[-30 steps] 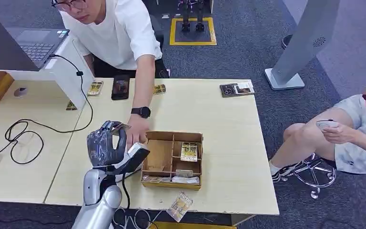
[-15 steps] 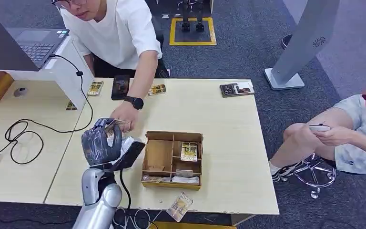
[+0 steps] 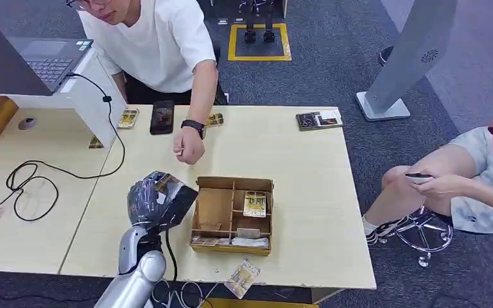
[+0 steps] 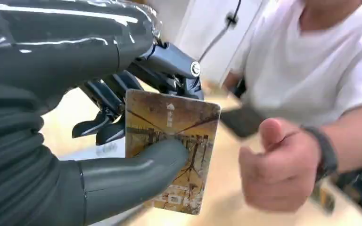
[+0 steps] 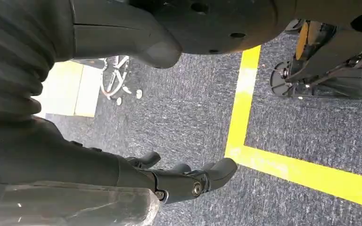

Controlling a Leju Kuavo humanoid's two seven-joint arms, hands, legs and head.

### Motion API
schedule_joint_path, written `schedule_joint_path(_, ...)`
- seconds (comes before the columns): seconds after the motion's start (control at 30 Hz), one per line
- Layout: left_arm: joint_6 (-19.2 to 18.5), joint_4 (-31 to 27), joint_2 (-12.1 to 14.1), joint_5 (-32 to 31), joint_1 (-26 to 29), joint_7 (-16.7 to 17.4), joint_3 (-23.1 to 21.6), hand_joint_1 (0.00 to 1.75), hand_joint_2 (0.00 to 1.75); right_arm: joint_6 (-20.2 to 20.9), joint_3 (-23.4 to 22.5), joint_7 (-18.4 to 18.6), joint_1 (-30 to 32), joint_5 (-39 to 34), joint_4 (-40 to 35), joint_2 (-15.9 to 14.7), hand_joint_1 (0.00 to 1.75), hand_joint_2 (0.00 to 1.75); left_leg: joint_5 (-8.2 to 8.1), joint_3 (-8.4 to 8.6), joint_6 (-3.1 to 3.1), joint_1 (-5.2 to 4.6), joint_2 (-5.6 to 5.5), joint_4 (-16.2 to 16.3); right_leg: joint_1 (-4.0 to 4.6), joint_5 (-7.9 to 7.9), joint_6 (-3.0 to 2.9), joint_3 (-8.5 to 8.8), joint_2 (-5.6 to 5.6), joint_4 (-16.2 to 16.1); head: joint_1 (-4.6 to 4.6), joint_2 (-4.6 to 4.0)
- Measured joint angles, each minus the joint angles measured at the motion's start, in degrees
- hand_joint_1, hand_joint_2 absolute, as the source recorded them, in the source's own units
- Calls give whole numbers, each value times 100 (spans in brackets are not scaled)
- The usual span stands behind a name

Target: Pass the card to the sensor for recognition and then transmit it.

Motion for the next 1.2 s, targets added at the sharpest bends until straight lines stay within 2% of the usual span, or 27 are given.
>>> schedule_joint_path(0.17, -615, 395, 155, 1076, -216, 50, -201, 175, 175, -4, -4, -17, -1, 0, 0, 0, 0, 175, 0, 1, 0, 0, 0, 0, 0, 0, 0, 0, 0, 1, 0, 0)
schedule_joint_path(0.37, -896, 942, 356, 1256, -486, 221, -494, 175, 175, 2, -13, -15, 0, -2, 0, -2, 0, 175, 1, 1, 0, 1, 1, 0, 0, 0, 0, 0, 1, 2, 0, 0)
schedule_joint_path(0.53, -834, 1340, 426, 1392, -721, 267, -621, 175, 175, 2, -31, -15, -3, 0, 0, -4, 0, 175, 1, 1, 0, 0, 1, 0, 0, 0, 0, 2, 0, 2, 0, 0)
schedule_joint_path(0.77, -843, 1757, 459, 2208, -954, -40, -647, 175, 175, -24, -57, -15, -3, 0, 0, -4, 0, 175, 1, 6, 0, 1, 0, 0, 0, 1, -1, 8, -1, 3, 0, 0)
schedule_joint_path(0.97, -1051, 1973, 494, 3430, -1117, -450, -518, 175, 175, -79, -70, -15, -2, 2, 2, -7, 0, 175, 1, 20, -1, 1, -2, -2, 0, 0, -1, 22, -3, 5, -2, 0)
schedule_joint_path(1.1, -1151, 2011, 496, 3978, -1158, -573, -380, 175, 175, -103, -87, -15, -2, 9, 2, -7, 0, 175, 1, 34, -1, 1, -1, -3, 0, 0, -1, 35, -3, 5, 0, 0)
schedule_joint_path(1.2, -1077, 2028, 514, 4227, -1174, -627, -341, 175, 175, -107, -94, -15, -2, 9, 2, -7, 0, 175, 1, 39, -1, 1, -1, -4, 0, 0, -1, 40, -3, 5, 0, 0)
